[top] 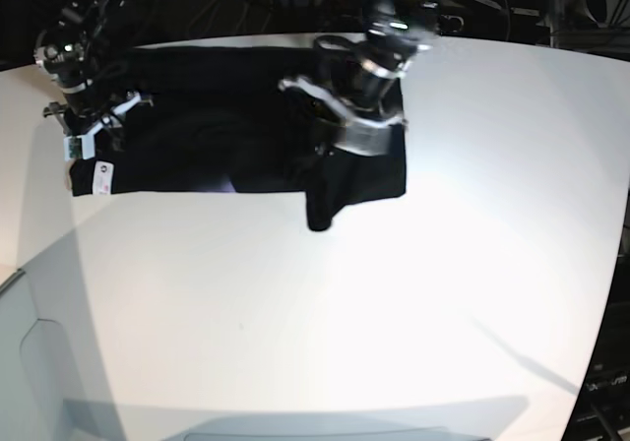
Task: Fold the T-shirt properly
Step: 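Fold the strip end with the left gripper toward the right gripper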
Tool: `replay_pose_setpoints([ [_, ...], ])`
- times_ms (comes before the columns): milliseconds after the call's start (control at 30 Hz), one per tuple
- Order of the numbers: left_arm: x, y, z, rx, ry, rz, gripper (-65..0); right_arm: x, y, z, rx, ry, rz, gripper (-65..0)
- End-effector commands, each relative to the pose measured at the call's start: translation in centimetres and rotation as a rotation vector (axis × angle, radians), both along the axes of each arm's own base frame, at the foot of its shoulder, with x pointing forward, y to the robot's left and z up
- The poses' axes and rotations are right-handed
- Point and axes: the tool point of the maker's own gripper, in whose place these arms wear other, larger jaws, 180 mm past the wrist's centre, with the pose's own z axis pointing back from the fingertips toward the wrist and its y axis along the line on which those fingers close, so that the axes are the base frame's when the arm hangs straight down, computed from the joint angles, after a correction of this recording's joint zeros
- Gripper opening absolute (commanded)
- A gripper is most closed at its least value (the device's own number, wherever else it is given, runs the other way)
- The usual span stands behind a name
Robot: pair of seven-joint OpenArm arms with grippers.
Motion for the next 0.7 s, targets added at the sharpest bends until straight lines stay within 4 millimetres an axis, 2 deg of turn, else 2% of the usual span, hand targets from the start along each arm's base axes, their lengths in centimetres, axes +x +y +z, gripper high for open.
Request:
replay_pose_setpoints([
  [0,0.3,-0.9,0.9,-0.035,-0.039,-0.022,-65.0,0.3,-0.2,0.8,-0.008,-0.032,0.012,-44.0],
  [133,-0.2,-2.5,-0.3,-0.035,-0.01,-0.071,-65.0,0.4,-0.2,0.9,-0.011,-0.035,0.013,-44.0],
  [367,-1.4,-2.0,-1.5,-0.006,0.021,-0.096,-65.0,0.4,-0.3,0.9,-0.011,-0.035,0.012,-44.0],
  [533,-3.6,-3.1,-2.2,0.016,0.044,-0.193,-65.0,0.8,-0.3,1.2,-0.011,-0.046,0.012,-44.0],
  [667,-4.1,-3.7,-2.3,0.018,0.045,-0.224,-64.9,0.8,-0.3,1.2,-0.011,-0.047,0.012,-44.0],
])
